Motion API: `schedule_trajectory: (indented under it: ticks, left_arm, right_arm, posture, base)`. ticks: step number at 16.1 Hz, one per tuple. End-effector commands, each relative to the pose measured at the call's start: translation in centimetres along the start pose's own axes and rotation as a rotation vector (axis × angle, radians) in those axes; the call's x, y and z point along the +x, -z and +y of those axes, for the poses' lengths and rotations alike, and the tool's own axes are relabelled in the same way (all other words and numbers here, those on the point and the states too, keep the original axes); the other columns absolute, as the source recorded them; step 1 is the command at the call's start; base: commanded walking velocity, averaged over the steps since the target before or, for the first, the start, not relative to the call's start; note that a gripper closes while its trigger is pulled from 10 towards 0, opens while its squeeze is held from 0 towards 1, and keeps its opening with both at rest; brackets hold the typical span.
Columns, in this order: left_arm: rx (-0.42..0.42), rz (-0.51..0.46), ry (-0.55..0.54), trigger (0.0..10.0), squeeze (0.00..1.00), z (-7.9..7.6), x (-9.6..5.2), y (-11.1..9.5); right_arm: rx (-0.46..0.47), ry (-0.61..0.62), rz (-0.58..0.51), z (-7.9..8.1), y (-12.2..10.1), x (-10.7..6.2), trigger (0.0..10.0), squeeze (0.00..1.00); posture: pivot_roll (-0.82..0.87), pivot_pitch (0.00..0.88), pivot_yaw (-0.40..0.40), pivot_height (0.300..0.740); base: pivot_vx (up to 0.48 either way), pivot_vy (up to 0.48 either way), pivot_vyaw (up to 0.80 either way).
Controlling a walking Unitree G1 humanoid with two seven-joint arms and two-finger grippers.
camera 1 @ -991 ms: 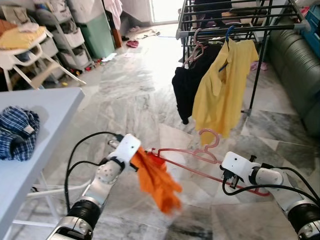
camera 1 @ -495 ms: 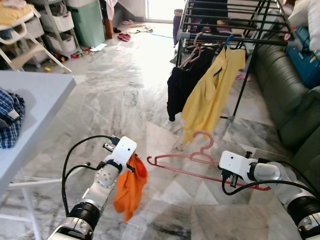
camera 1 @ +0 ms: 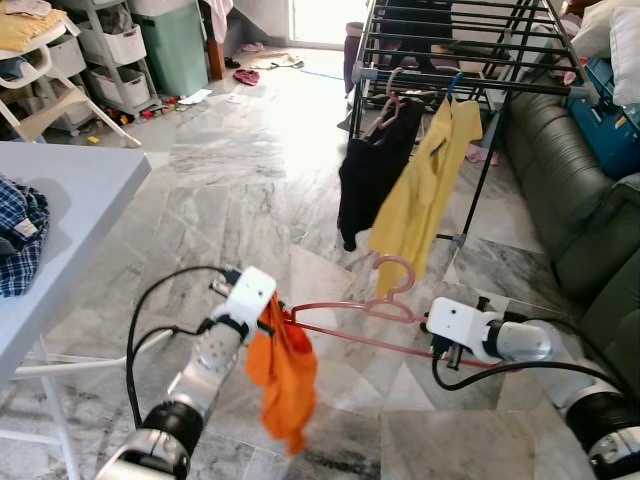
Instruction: Hang hanger
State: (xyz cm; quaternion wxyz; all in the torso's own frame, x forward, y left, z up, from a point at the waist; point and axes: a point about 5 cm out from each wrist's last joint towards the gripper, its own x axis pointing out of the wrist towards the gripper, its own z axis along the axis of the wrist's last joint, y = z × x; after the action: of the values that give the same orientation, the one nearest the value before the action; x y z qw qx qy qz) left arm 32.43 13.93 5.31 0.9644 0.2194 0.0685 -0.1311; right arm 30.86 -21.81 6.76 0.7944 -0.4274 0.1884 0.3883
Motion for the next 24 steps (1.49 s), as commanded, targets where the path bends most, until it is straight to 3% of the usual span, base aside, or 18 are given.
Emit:
schedule_trajectory:
  ticks: [1,5,8,11,13,14,16,19,24]
  left_arm:
    - [-0.003,0.005,-0.029,10.0,0.00,0.7,0.2,-0.1]
    - [-0.002,-0.023,0.015,10.0,0.00,0.3,-0.2,0.0]
    - [0.073,-0.097,0.082,10.0,0.00,0.2,0.2,-1.4]
    - [0.186,-0.171,0.116,10.0,0.00,0.8,0.4,-2.7]
    - [0.192,-0.179,0.100,10.0,0.00,1.6,0.3,-2.9]
    - [0.207,-0.156,0.089,10.0,0.00,2.1,0.2,-2.3]
    - [0.213,-0.140,0.086,10.0,0.00,2.4,0.0,-1.9]
    - [0.222,-0.131,0.093,10.0,0.00,2.5,-0.3,-1.5]
    - [0.252,-0.118,0.124,10.0,0.00,2.2,-0.7,-0.9]
  right_arm:
    - [-0.019,0.006,-0.005,-0.7,-0.1,-0.5,10.0,0.00]
    - [-0.058,-0.053,-0.105,-0.7,-1.7,-1.2,10.0,0.00]
    - [-0.083,-0.065,-0.150,-1.7,-3.0,-1.5,10.0,0.00]
    - [-0.117,-0.053,-0.101,-2.5,-2.7,-2.0,10.0,0.00]
    - [-0.105,-0.086,-0.086,-2.0,-2.1,-2.2,10.0,0.00]
    - [-0.057,-0.168,-0.093,-0.9,-1.8,-2.4,10.0,0.00]
    - [-0.056,-0.238,-0.046,0.4,-0.6,-2.7,10.0,0.00]
    - [-0.056,-0.148,0.048,-0.1,1.1,-3.0,10.0,0.00]
    - [-0.061,0.047,0.086,-1.4,1.4,-2.3,10.0,0.00]
  posture:
    - [-0.09,0.000,0.000,0.740]
    - [-0.09,0.000,-0.021,0.740]
    - [-0.09,0.000,-0.014,0.740]
    - [-0.09,0.000,0.000,0.740]
    - [-0.08,0.000,0.008,0.740]
    - [-0.08,0.000,0.015,0.740]
    - [-0.08,0.000,0.020,0.740]
    - [-0.08,0.000,0.032,0.740]
    - [-0.07,0.000,0.039,0.740]
  base:
    - [0.000,0.000,0.00]
    - [0.000,0.000,0.00]
    - [0.000,0.000,0.00]
    - [0.000,0.000,0.00]
    - [0.000,0.000,0.00]
    - [0.000,0.000,0.00]
    - [0.000,0.000,0.00]
    - [0.000,0.000,0.00]
    - [0.000,0.000,0.00]
